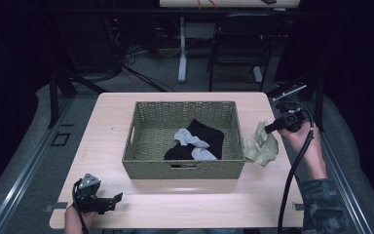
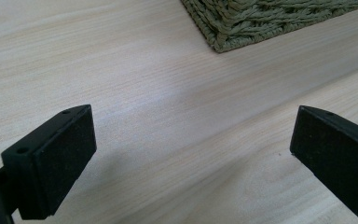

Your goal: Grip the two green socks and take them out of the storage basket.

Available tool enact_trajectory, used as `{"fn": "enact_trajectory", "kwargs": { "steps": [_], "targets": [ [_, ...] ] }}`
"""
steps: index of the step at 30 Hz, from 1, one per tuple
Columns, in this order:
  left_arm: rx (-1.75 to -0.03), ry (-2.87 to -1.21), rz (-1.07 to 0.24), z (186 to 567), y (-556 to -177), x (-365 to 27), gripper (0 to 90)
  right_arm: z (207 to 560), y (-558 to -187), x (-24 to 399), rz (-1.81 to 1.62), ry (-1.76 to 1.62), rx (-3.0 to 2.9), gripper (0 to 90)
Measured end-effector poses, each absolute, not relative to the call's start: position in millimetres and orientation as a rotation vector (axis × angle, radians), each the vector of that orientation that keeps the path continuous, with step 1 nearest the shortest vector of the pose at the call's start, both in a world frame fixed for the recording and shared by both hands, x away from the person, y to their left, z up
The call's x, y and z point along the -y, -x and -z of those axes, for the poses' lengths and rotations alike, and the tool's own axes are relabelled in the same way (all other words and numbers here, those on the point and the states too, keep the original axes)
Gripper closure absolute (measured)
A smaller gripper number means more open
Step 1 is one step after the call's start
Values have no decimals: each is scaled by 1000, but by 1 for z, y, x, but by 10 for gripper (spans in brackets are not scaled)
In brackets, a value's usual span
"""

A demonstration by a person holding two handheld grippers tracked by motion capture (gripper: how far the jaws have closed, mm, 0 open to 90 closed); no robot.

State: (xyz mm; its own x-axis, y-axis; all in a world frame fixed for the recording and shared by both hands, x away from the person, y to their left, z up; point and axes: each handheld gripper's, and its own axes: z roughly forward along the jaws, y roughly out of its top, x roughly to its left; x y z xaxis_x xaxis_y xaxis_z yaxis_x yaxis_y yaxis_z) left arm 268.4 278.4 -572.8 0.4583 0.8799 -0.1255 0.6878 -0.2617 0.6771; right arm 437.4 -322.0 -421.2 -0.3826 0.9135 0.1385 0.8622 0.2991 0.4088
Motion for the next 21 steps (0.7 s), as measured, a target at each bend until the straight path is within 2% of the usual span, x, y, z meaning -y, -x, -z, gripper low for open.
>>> {"fn": "enact_trajectory", "kwargs": {
  "steps": [1,2,3,4,9,13,16,19,21],
  "targets": [
    [-1302,-2033,-364,573,-269,-278,2,439,-440,324,-632,-1696,-2438,835],
    [-1302,-2033,-364,573,-269,-278,2,439,-440,324,-632,-1696,-2438,835],
    [-1302,-2035,-365,573,-269,-278,2,456,-442,324,-610,-1720,-2450,835],
    [-1302,-2035,-365,573,-269,-278,2,456,-442,324,-610,-1720,-2450,835],
    [-1306,-2033,-367,573,-269,-279,2,502,-451,327,-607,-1807,-2458,832],
    [-1309,-2031,-365,573,-268,-279,2,526,-456,329,-635,-1872,-2445,828],
    [-1308,-2031,-365,573,-269,-279,2,532,-458,330,-617,-1871,-2468,820],
    [-1305,-2030,-367,573,-268,-279,2,530,-456,330,-629,-1870,-2438,764],
    [-1307,-2029,-368,573,-268,-279,2,522,-453,329,-596,-1812,-2460,637]
  ]
}}
